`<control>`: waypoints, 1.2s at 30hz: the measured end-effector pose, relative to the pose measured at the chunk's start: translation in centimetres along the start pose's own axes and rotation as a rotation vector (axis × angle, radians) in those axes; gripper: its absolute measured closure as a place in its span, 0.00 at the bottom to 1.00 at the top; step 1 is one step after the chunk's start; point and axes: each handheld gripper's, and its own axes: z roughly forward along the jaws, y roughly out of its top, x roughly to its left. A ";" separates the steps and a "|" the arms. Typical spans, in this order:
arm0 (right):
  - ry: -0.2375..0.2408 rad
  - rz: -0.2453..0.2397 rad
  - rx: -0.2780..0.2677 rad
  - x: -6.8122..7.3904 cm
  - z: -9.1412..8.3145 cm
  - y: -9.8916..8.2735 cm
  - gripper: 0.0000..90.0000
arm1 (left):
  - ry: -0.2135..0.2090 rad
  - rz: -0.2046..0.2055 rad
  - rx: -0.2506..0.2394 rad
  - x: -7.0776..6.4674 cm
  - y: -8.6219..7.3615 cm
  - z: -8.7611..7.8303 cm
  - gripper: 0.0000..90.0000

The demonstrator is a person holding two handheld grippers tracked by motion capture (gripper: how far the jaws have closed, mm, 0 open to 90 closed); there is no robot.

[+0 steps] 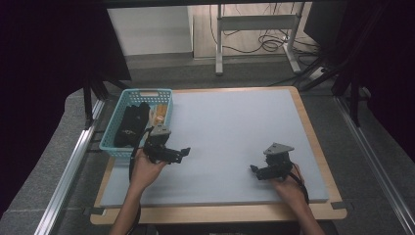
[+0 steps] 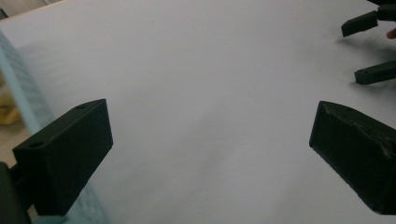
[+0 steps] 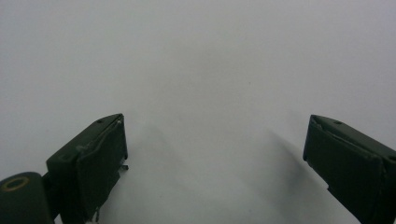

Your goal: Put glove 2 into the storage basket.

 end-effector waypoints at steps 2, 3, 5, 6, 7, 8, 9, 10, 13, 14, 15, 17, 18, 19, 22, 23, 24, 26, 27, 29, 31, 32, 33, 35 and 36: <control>0.000 0.000 0.000 0.0 0.0 0.0 0.07 | -0.016 0.006 -0.002 -0.6 -0.1 0.3 0.00; 0.000 0.000 0.000 0.0 0.0 0.0 0.07 | -0.024 0.013 -0.002 -0.9 -0.2 0.4 0.00; -0.001 -0.001 0.000 0.0 0.0 0.0 0.07 | -0.033 0.025 -0.001 -1.4 -0.3 0.8 0.00; -0.001 -0.001 0.000 0.0 0.0 0.0 0.07 | -0.036 0.034 0.000 -1.7 -0.4 0.9 0.00; -0.002 -0.001 0.000 0.0 0.0 0.0 0.07 | -0.041 0.043 0.003 -1.9 -0.5 1.1 0.00; -0.001 -0.001 0.000 0.0 0.0 0.0 0.07 | -0.045 0.046 0.003 -2.2 -0.6 1.3 0.00; -0.002 -0.001 0.000 0.0 0.0 0.0 0.07 | -0.050 0.049 0.004 -2.4 -0.7 1.5 0.00; -0.002 -0.001 0.000 0.0 0.0 0.0 0.07 | -0.058 0.050 0.004 -2.6 -0.8 1.7 0.00; -0.001 -0.001 0.000 0.0 0.0 0.0 0.07 | -0.078 0.051 0.002 -3.2 -1.2 2.3 0.00; -0.002 -0.001 0.000 0.0 0.0 0.0 0.07 | -0.081 0.054 0.004 -3.3 -1.3 2.5 0.00; -0.002 -0.001 0.000 0.0 0.0 0.0 0.07 | -0.087 0.054 0.004 -3.5 -1.4 2.7 0.00; -0.002 -0.002 0.000 0.0 0.0 0.0 0.07 | -0.097 0.054 0.006 -3.7 -1.7 3.1 0.00; -0.002 -0.002 0.000 0.0 0.0 0.0 0.07 | -0.103 0.053 0.007 -3.9 -1.9 3.3 0.00; -0.002 -0.001 0.000 0.0 0.0 0.0 0.07 | -0.105 0.056 0.011 -4.0 -2.0 3.5 0.00; -0.002 -0.002 0.000 0.0 0.0 0.0 0.07 | -0.112 0.065 0.024 -4.2 -2.5 4.1 0.00; -0.002 -0.002 -0.001 0.0 0.0 0.0 0.07 | -0.115 0.066 0.028 -4.3 -2.7 4.3 0.00; -0.002 -0.002 -0.001 0.0 0.0 0.0 0.07 | -0.118 0.068 0.032 -4.4 -2.8 4.5 0.00; -0.002 -0.002 -0.001 0.0 0.0 0.0 0.07 | -0.118 0.074 0.039 -4.6 -3.1 4.8 0.00; -0.002 -0.002 -0.001 0.0 0.0 0.0 0.07 | -0.120 0.075 0.041 -4.7 -3.2 5.0 0.00; -0.003 -0.002 -0.001 0.0 0.0 0.0 0.07 | -0.121 0.076 0.044 -4.8 -3.5 5.2 0.00; -0.003 -0.002 -0.001 0.0 0.0 0.0 0.07 | -0.123 0.081 0.051 -4.9 -3.7 5.4 0.00; -0.003 -0.002 -0.001 0.0 0.0 0.0 0.07 | -0.123 0.086 0.057 -5.0 -3.7 5.5 0.00; -0.003 -0.002 -0.001 0.0 0.0 0.0 0.07 | -0.119 0.089 0.060 -5.0 -3.8 5.6 0.00; -0.003 -0.002 -0.001 0.0 0.0 0.0 0.07 | -0.117 0.094 0.067 -5.2 -3.9 5.8 0.00; -0.004 -0.002 -0.001 0.0 0.0 0.0 0.07 | -0.118 0.096 0.071 -5.3 -4.0 5.9 0.00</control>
